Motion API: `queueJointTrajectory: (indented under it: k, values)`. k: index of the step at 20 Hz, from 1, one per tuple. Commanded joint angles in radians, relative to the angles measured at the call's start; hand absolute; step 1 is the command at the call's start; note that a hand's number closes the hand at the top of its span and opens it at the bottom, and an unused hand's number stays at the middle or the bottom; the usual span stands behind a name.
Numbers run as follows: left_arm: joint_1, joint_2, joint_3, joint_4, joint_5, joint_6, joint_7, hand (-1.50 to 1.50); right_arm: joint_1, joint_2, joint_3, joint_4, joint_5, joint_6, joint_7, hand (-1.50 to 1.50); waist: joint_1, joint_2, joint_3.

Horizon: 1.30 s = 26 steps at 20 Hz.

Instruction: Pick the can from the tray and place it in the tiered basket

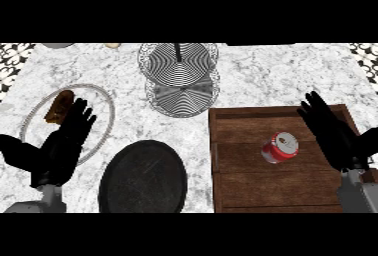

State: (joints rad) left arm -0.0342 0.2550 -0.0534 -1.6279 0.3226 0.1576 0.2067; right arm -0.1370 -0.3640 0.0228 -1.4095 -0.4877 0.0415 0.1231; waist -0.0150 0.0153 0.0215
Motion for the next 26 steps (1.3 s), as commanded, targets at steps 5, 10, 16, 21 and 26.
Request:
queueJointTrajectory:
  k: [5,10,16,21,26]
  values:
    - [-0.056,0.049,-0.082,0.022,-0.109,-0.089,-0.103,0.00,-0.161,0.069,-0.106,0.051,0.242,-0.557,0.010,-1.50,0.018,-0.010,-0.027]
    - [-0.024,-0.005,-0.179,0.089,-0.158,-0.127,-0.189,0.00,-0.241,0.229,-0.039,0.124,0.444,-0.918,-0.014,-1.50,0.042,-0.005,-0.025]
    - [-0.080,-0.020,-0.142,0.200,-0.172,-0.126,-0.247,0.00,-0.334,0.172,0.151,0.156,0.775,-1.104,0.195,-1.50,0.010,-0.019,-0.026]
    - [-0.056,0.009,-0.131,0.202,-0.162,-0.149,-0.250,0.00,-0.365,0.021,0.218,0.282,0.917,-0.871,0.485,-1.50,-0.005,-0.032,-0.039]
    - [-0.059,-0.006,-0.139,0.212,-0.169,-0.139,-0.251,0.00,-0.382,-0.027,0.330,0.343,0.942,-0.572,0.729,-1.50,-0.001,-0.036,-0.045]
